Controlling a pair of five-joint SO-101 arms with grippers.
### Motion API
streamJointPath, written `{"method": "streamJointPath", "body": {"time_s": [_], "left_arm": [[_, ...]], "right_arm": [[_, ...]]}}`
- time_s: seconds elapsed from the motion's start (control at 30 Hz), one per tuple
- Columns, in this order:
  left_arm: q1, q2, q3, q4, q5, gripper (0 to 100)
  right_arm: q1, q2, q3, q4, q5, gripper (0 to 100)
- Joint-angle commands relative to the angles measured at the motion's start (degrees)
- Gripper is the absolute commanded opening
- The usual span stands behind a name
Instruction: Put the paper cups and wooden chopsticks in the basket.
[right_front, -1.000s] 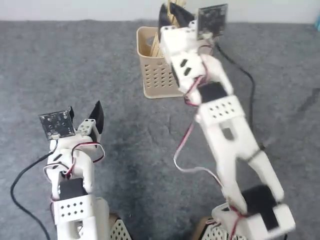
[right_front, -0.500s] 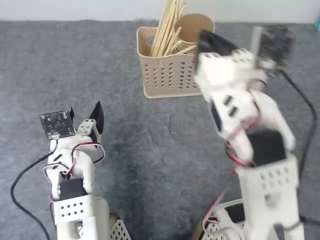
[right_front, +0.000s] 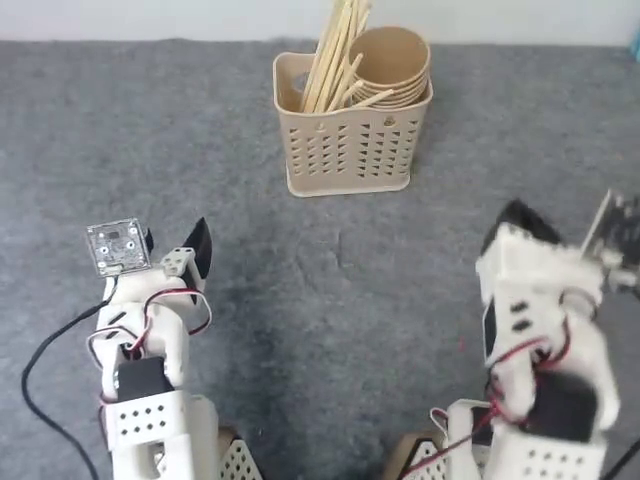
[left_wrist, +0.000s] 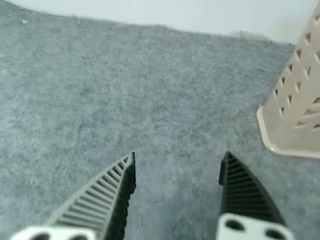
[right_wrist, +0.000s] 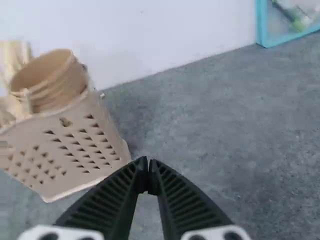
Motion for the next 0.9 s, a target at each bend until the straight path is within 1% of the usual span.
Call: {"method": "streamJointPath", "body": {"time_s": [0.0,0.1,0.17,0.23,0.33,0.5,0.57,0.7,0.8,0.87], "left_arm": [[-0.44,-4.22,-3.21,4.04,-1.67,26],[-0.35,-11.87,-1.54,9.23,-4.92,26],[-0.44,-18.9,0.57,12.57,-5.63,26],[-0.53,-25.58,2.24,16.44,-5.71,26],[-0.53,-23.38,2.42,17.32,-5.8,26],[-0.53,-22.33,4.18,17.32,-5.8,26],[-0.53,-22.33,4.79,17.67,-5.8,26],[-0.09,-22.24,8.4,18.73,-5.71,26],[-0.44,-22.24,9.19,19.16,-5.71,26],[-0.44,-22.24,9.01,20.92,-5.71,26]], "right_arm": [[1.1,-14.02,10.81,-1.63,4.57,0.7],[1.1,-24.31,21.36,-1.45,8.88,0.7],[1.19,-24.66,25.93,-1.45,11.69,0.7],[1.98,-22.37,29.36,-1.45,12.22,0.7],[3.21,-21.85,32.44,0.13,12.4,0.7],[2.07,-23.6,34.9,10.59,12.57,0.7],[3.47,-24.13,37.01,10.77,12.92,0.7],[5.23,-24.13,42.11,11.56,16.97,0.7],[8.22,-24.13,44.92,11.74,17.58,0.7],[10.24,-24.13,45.71,11.74,17.58,0.7]]}}
